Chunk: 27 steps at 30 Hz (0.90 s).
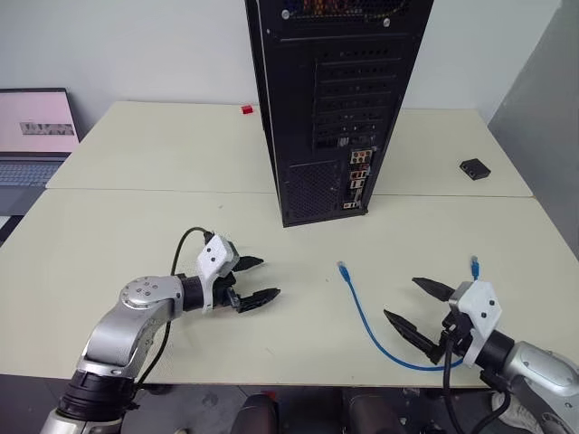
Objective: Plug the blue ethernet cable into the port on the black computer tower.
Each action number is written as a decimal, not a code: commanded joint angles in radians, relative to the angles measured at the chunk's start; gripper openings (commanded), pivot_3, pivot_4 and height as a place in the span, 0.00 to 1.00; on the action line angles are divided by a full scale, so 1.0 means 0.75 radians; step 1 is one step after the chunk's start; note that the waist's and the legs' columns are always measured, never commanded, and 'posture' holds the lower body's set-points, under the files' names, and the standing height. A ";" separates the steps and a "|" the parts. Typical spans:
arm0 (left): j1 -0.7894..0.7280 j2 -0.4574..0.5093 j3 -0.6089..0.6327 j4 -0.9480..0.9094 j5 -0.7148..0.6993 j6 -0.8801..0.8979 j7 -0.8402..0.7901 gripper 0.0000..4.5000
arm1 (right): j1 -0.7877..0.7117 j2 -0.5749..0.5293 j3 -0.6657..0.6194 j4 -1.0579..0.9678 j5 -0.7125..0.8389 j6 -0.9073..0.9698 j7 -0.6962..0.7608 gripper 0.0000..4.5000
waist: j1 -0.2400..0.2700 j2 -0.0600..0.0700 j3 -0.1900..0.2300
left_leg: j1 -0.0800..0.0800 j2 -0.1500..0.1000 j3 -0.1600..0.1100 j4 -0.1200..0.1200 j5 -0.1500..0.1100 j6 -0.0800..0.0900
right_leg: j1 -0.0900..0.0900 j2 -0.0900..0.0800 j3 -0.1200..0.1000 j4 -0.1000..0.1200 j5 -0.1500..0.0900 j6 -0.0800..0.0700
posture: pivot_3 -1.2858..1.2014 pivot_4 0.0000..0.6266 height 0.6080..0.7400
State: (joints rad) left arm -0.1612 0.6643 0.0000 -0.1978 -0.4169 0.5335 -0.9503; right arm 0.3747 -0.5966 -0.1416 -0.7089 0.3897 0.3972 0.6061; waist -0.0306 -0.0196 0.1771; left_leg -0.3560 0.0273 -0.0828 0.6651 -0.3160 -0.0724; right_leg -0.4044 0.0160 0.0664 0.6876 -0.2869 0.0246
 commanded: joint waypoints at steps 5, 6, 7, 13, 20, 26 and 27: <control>0.014 0.016 0.033 -0.023 0.018 -0.064 0.016 1.00 | 0.009 0.036 0.034 0.039 -0.064 -0.096 0.002 1.00 | 0.000 0.000 0.000 | 0.000 0.000 0.000 0.000 0.000 0.000 | 0.000 0.000 0.000 0.000 0.000 0.000 | 0.52 0.24 1.00; 0.016 0.022 0.031 -0.024 0.021 -0.058 0.018 1.00 | 0.008 0.041 0.046 0.042 -0.070 -0.101 0.003 1.00 | 0.000 0.000 0.000 | 0.000 0.000 0.000 0.000 0.000 0.000 | 0.000 0.000 0.000 0.000 0.000 0.000 | 0.52 0.24 1.00; 0.017 0.025 0.029 -0.024 0.024 -0.056 0.020 1.00 | 0.007 0.044 0.054 0.044 -0.073 -0.104 0.005 1.00 | 0.000 0.000 0.000 | 0.000 0.000 0.000 0.000 0.000 0.000 | 0.000 0.000 0.000 0.000 0.000 0.000 | 0.52 0.24 1.00; 0.040 0.039 0.035 -0.027 0.034 -0.093 0.014 1.00 | -0.017 0.068 0.099 0.063 -0.085 -0.108 -0.002 1.00 | 0.000 0.000 0.000 | 0.001 0.000 0.000 0.000 0.000 0.000 | 0.000 0.000 0.000 0.000 0.000 0.000 | 0.52 0.24 1.00; 0.066 0.046 0.042 -0.037 0.035 -0.094 0.017 1.00 | -0.052 0.074 0.137 0.056 -0.080 -0.073 -0.014 1.00 | 0.000 0.000 0.000 | 0.001 0.000 0.000 0.000 0.000 0.000 | 0.000 0.000 0.000 0.000 0.000 0.000 | 0.52 0.24 1.00; 0.058 0.064 0.019 -0.010 0.061 -0.169 -0.021 1.00 | -0.106 0.086 0.168 0.050 -0.067 -0.024 -0.044 1.00 | 0.000 0.000 0.000 | 0.001 0.000 0.000 0.000 0.000 0.000 | 0.000 0.000 0.000 0.000 0.000 0.000 | 0.52 0.24 1.00; 0.065 0.070 0.012 -0.001 0.080 -0.240 -0.049 1.00 | -0.131 0.092 0.185 0.053 -0.078 -0.017 -0.056 1.00 | -0.001 0.000 0.000 | 0.001 0.000 0.000 0.000 0.000 0.000 | 0.000 0.000 0.000 0.001 0.000 0.000 | 0.52 0.24 1.00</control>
State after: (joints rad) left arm -0.1107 0.7023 0.0060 -0.1918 -0.3733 0.4274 -0.9560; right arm 0.3000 -0.5369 -0.0113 -0.6439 0.3315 0.3783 0.5798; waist -0.0311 -0.0196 0.1771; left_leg -0.3554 0.0276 -0.0826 0.6650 -0.3160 -0.0724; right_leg -0.4045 0.0159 0.0665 0.6880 -0.2870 0.0245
